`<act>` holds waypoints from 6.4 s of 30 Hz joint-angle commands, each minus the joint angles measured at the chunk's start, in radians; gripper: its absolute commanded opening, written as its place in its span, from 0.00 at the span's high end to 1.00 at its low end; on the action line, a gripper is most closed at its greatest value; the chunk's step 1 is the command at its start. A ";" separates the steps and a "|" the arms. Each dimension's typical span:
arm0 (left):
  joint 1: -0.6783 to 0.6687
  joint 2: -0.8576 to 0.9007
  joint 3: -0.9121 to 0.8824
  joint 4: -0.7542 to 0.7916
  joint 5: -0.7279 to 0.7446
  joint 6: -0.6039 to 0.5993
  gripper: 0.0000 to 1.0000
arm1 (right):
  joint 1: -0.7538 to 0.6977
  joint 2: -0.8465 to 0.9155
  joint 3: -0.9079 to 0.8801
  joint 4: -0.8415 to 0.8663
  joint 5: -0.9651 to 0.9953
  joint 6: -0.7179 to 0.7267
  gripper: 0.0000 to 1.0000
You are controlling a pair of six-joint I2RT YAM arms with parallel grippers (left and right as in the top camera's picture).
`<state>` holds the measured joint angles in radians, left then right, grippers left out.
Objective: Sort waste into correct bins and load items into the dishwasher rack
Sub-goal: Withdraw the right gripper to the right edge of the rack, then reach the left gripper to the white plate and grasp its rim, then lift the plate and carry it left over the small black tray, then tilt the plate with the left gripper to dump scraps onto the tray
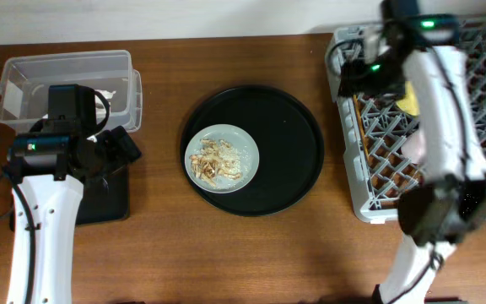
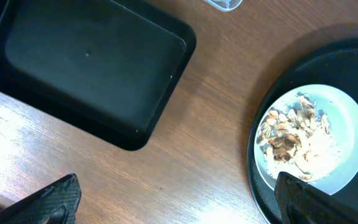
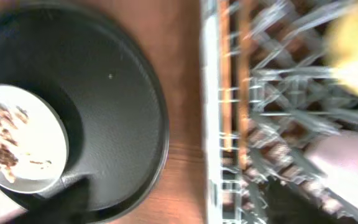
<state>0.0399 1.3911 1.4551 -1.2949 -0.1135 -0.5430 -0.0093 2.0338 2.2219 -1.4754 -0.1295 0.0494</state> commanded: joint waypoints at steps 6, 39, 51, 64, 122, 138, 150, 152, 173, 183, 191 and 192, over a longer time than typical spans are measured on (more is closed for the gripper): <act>0.004 -0.013 0.001 -0.001 -0.015 -0.010 0.01 | -0.253 -0.181 0.035 -0.139 0.130 0.019 0.02; 0.004 -0.013 0.001 -0.001 0.023 -0.010 0.01 | -0.449 -0.179 0.032 -0.185 0.051 0.019 0.01; -0.033 -0.013 0.001 -0.053 0.507 -0.010 0.01 | -0.449 -0.179 0.032 -0.186 0.051 0.019 0.02; -0.567 0.006 0.001 0.095 0.165 -0.052 0.01 | -0.449 -0.179 0.032 -0.186 0.051 0.019 0.02; -0.820 0.824 0.167 0.510 -0.329 -0.097 0.75 | -0.449 -0.179 0.032 -0.186 0.051 0.019 0.02; -0.830 0.822 0.170 0.490 -0.329 -0.097 0.99 | -0.449 -0.179 0.032 -0.186 0.051 0.019 0.02; -0.841 0.822 0.447 0.120 -0.365 -0.206 0.99 | -0.449 -0.179 0.032 -0.186 0.051 0.019 0.02; -0.841 0.822 0.477 0.077 -0.365 -0.206 0.99 | -0.449 -0.179 0.032 -0.186 0.051 0.019 0.02; -0.422 0.687 0.550 -0.211 -0.326 -0.324 0.99 | -0.449 -0.179 0.032 -0.186 0.051 0.019 0.02; -0.171 0.682 0.550 -0.209 -0.166 -0.316 0.99 | -0.449 -0.179 0.032 -0.186 0.051 0.019 0.02; 0.028 0.682 0.550 -0.178 0.000 -0.229 0.99 | -0.449 -0.179 0.032 -0.186 0.051 0.019 0.02; 0.050 0.682 0.549 -0.171 0.032 -0.211 0.99 | -0.449 -0.179 0.032 -0.186 0.051 0.019 0.02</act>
<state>0.0204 2.0987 1.9881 -1.4803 -0.2024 -0.8330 -0.4553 1.8523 2.2551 -1.6611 -0.0727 0.0566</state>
